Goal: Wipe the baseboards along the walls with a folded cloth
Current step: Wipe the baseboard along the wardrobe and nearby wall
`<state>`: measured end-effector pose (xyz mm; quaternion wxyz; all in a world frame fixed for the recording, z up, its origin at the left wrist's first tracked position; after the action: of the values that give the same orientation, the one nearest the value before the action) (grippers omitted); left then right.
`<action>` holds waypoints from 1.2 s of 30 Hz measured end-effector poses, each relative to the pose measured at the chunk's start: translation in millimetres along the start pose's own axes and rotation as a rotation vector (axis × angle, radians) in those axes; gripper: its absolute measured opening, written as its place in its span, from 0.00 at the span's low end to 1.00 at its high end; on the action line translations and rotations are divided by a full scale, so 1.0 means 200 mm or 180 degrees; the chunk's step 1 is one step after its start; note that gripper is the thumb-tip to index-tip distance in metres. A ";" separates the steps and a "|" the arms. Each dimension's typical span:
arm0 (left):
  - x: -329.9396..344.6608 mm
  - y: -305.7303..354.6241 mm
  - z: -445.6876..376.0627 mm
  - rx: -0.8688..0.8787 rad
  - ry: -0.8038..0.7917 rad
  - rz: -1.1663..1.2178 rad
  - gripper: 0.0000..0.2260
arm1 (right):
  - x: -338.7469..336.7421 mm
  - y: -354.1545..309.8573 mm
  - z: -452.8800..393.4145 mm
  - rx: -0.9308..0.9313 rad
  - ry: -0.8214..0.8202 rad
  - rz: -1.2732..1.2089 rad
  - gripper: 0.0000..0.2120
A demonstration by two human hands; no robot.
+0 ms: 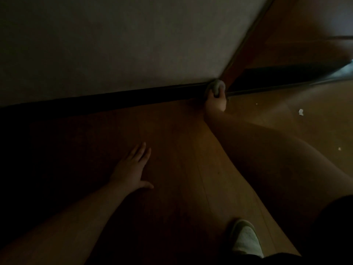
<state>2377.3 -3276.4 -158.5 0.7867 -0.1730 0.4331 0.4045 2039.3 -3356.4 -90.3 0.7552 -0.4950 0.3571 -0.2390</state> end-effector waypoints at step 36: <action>-0.03 0.03 0.00 -0.0095 0.0049 0.0053 0.56 | -0.10 0.03 0.01 0.0236 0.0172 -0.0111 0.27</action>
<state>2371.4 -3274.7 -152.9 0.7773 -0.1842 0.4345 0.4160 2028.8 -3338.4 -89.1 0.7588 -0.4662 0.3596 -0.2785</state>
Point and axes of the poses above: each hand's wrist, its own z-axis away from the middle knuckle, its own x-axis out of the palm, y = z × x, the point moved 10 cm from there along -z, towards the middle knuckle, and after that the axes turned 4 degrees about -z, right-handed, at the moved point
